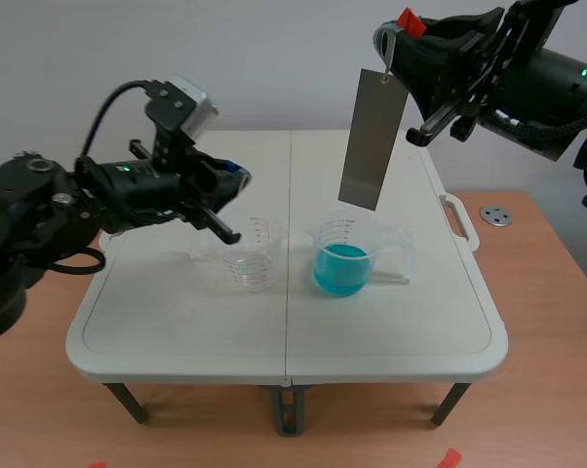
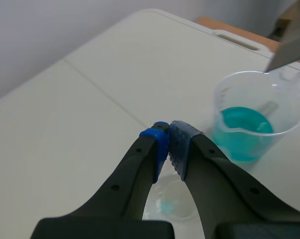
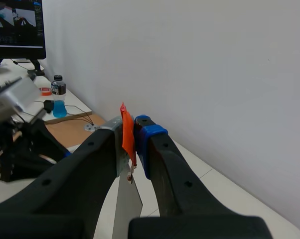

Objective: Hold the metal plate by the orange handle, dip it into the blue solution, take it out and point at it, then put the plate back in the beaker on the left.
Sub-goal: 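Put the plate into the left beaker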

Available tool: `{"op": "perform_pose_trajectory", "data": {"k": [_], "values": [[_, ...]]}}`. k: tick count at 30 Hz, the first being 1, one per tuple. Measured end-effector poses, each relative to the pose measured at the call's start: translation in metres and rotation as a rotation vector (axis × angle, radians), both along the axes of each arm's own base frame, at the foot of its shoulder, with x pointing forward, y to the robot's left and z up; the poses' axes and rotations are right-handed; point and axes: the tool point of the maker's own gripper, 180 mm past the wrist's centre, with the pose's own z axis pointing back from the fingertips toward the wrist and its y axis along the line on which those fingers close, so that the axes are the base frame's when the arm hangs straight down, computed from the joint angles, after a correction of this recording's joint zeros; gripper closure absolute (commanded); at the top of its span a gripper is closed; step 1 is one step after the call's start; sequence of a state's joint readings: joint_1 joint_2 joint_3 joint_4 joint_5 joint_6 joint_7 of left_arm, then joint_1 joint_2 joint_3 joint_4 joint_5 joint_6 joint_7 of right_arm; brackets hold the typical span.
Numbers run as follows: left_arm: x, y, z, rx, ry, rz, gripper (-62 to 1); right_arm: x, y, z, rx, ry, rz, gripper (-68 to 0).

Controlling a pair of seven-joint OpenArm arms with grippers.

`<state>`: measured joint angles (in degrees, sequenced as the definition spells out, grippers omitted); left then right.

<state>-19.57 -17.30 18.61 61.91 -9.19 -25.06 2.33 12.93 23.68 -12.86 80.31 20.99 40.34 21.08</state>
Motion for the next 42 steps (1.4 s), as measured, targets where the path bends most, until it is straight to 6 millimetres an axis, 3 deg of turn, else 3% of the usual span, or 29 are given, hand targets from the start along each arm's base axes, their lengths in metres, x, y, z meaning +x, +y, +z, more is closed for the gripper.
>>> {"op": "perform_pose_trajectory", "data": {"k": [3, 7, 17, 22, 26, 34, 42], "values": [[-0.007, 0.042, 0.013, 0.005, -0.029, 0.064, -1.7, 0.000, 0.000, 0.000, 0.000, 0.000, 0.000, -1.1], [-0.034, 0.091, 0.013, 0.038, -0.013, 0.130, -1.7, 0.000, 0.000, -0.001, -0.002, 0.002, -0.001, -1.1], [-0.126, 0.205, -0.023, 0.165, 0.176, 0.308, -1.7, 0.000, 0.000, -0.001, -0.003, 0.002, -0.001, -1.1], [-0.178, 0.242, -0.039, 0.213, 0.265, 0.381, -1.7, 0.000, 0.000, 0.000, -0.002, 0.002, -0.001, -1.1], [-0.225, 0.253, -0.058, 0.243, 0.372, 0.395, -1.7, 0.002, 0.001, -0.001, -0.006, 0.006, -0.002, -1.1], [-0.301, 0.246, -0.091, 0.240, 0.568, 0.417, -1.7, 0.001, 0.026, 0.007, -0.025, -0.014, 0.066, -1.1], [-0.349, 0.204, -0.124, 0.228, 0.696, 0.355, -1.7, 0.005, 0.049, 0.012, -0.010, -0.007, 0.085, -1.1]]}}
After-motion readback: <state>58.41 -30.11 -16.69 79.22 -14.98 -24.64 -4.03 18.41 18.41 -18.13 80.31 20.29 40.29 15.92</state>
